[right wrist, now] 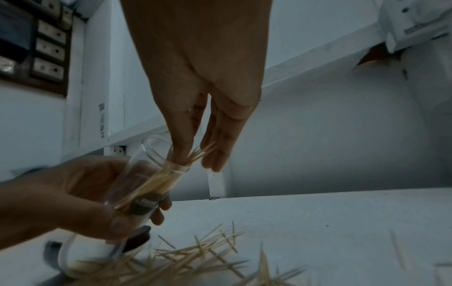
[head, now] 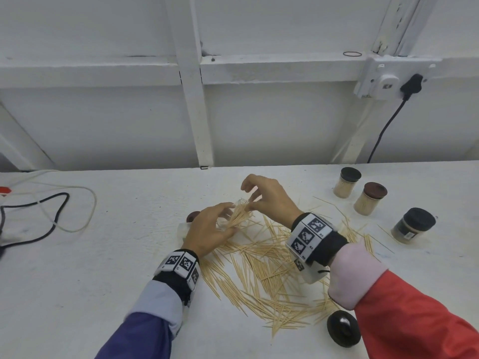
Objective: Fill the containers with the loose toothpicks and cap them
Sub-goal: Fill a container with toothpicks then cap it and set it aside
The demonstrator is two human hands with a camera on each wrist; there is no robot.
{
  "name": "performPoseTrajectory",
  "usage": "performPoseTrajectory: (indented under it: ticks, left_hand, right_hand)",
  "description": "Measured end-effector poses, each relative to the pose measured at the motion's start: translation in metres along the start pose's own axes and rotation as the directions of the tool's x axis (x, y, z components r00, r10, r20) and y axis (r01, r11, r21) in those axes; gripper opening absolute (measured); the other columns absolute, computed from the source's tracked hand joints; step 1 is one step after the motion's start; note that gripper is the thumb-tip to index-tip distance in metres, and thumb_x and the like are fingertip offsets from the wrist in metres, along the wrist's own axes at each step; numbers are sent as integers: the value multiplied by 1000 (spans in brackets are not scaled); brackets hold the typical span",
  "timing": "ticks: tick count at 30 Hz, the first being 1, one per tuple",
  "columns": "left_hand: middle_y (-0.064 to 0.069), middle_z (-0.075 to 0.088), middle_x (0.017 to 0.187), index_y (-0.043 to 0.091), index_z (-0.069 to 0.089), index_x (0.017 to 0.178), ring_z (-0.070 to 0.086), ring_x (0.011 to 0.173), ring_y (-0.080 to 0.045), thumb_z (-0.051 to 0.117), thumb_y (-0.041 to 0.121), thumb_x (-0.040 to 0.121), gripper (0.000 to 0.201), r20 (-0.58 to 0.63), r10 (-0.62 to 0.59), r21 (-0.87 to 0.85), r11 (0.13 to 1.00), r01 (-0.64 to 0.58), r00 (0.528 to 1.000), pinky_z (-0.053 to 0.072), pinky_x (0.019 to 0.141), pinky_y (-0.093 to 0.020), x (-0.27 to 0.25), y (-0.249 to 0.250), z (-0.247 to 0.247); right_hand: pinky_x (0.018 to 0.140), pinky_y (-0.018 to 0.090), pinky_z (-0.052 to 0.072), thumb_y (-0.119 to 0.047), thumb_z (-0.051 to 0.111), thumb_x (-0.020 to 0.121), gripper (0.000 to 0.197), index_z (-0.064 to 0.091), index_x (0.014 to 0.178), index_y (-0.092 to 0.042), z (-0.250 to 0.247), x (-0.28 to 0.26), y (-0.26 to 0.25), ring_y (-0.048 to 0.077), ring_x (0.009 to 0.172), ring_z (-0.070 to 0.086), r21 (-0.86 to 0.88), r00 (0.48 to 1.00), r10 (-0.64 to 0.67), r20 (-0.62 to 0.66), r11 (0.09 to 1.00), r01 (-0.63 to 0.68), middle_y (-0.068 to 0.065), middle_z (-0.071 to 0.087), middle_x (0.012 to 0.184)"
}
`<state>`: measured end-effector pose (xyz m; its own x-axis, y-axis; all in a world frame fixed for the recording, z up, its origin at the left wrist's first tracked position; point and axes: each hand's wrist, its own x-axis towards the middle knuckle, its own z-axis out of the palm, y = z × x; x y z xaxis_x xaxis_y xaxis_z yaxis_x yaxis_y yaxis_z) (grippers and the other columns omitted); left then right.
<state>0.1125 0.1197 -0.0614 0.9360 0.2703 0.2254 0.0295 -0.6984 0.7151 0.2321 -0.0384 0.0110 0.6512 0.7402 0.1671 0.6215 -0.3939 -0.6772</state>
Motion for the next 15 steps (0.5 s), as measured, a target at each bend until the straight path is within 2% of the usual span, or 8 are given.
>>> performPoseTrajectory:
  ticks: [2,4,6,9,12,15]
  left_hand:
    - [18,63,100,29,58,123,59,98,1,81,26,76,53,-10,-2,0,1000,2,1000,41,86,-14,0,-1,0]
    - [15,65,101,27,59,124,60,98,-1,81,26,76,53,-22,0,1,1000,0,1000,42,85,-15,1,-1,-1]
    - [13,65,101,27,58,124,60,98,-2,81,27,77,53,-32,6,4,1000,-6,999,42,84,-16,1,-1,-1]
    - [13,66,101,27,58,125,61,97,-3,80,28,76,53,-37,5,4,1000,-5,999,46,85,-22,0,-3,-1]
    - [13,66,100,25,57,126,62,96,-4,80,30,75,56,-38,-2,-11,1000,2,999,48,86,-24,0,-4,-1]
    - [14,64,99,23,57,126,61,94,-1,81,29,76,56,-52,2,-11,1000,-3,999,47,83,-20,1,-4,-2]
  right_hand:
    - [79,37,54,-14,75,77,45,57,117,-27,0,0,1,10,93,61,-62,1000,10,-10,998,-10,-8,58,113]
    - [91,40,51,-16,68,81,59,48,135,-29,-1,-1,1,12,111,55,-26,997,66,41,998,-65,-6,52,130]
    - [105,39,42,-16,65,84,78,27,152,-25,-4,-3,1,17,133,42,65,967,149,206,984,-165,1,37,150]
    - [117,38,28,-17,62,87,94,-1,156,-24,-1,-11,2,17,147,21,147,895,155,419,961,-235,4,14,162]
    - [116,31,22,-12,60,87,99,-11,154,-30,6,-21,-5,16,149,11,194,879,90,468,960,-202,0,2,163]
    - [111,23,19,-10,62,89,100,-11,154,-32,12,-24,-9,10,148,7,254,904,20,427,957,-141,-8,-4,163]
